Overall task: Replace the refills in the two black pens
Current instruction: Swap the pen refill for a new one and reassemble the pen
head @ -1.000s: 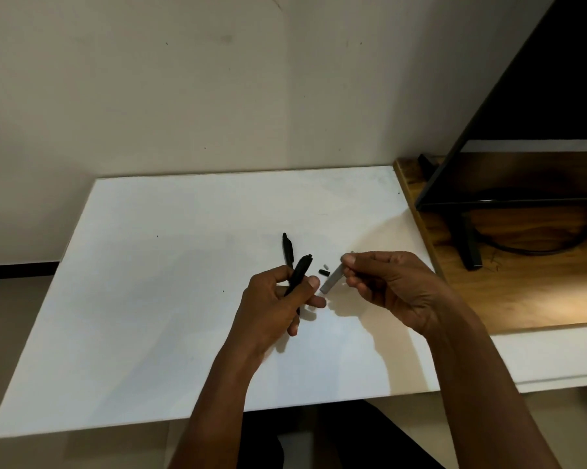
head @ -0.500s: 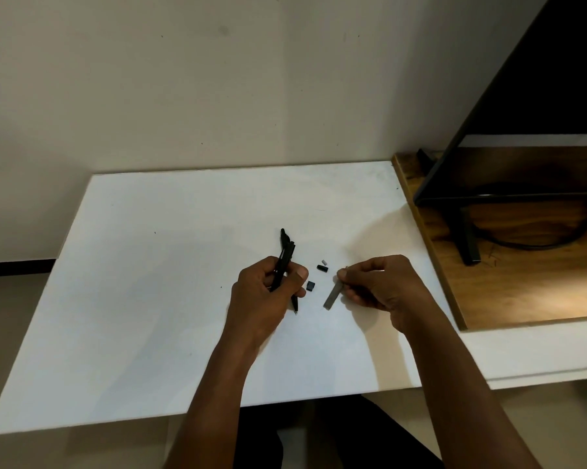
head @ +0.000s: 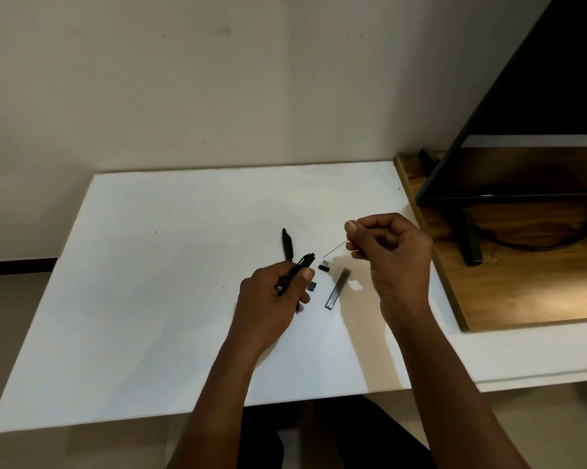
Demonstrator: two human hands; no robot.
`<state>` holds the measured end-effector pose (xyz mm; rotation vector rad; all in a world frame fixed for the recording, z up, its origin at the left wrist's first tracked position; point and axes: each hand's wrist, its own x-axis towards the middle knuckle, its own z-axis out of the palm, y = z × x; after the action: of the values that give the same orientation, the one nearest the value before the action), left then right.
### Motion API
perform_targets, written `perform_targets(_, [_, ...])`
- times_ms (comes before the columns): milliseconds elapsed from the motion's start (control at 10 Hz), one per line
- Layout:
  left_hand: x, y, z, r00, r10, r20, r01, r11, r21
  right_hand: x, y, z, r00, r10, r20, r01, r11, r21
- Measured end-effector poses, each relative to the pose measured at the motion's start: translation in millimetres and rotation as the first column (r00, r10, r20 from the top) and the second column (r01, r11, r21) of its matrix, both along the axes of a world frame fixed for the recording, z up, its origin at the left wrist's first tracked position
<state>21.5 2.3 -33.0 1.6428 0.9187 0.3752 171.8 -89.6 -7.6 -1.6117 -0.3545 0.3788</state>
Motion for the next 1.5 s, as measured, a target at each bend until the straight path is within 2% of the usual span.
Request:
perform_targets(400, [-1.1,1.2,-4.1,0.998,-0.057,-0.036,0.061,0.993,0.102,-2.3,2.2,-3.3,0.999,0.007,0.037,-0.008,1.0,0.022])
perform_targets(1200, [-1.4,2.0,-4.5,0.998,-0.055,-0.021,0.057,0.994,0.097,-3.1,2.1,-5.4,1.0,0.021,0.015,-0.022,0.999,0.027])
perform_targets(1300, [-1.0,1.5,-3.3,0.998,-0.054,-0.017,0.055,0.993,0.1,-4.9,3.5,-4.9,0.998,0.057,0.005,-0.057,0.998,0.018])
perform_targets(1400, [-0.7,1.5,-1.0,0.998,-0.065,-0.002,0.065,0.993,0.101,-6.7,4.5,-4.4,0.986,0.164,-0.01,-0.164,0.986,-0.016])
perform_targets(1500, [-0.9,2.3,0.7,0.998,-0.07,0.007,0.068,0.992,0.109,-9.4,6.0,-4.8,0.962,0.272,0.033,-0.268,0.958,-0.107])
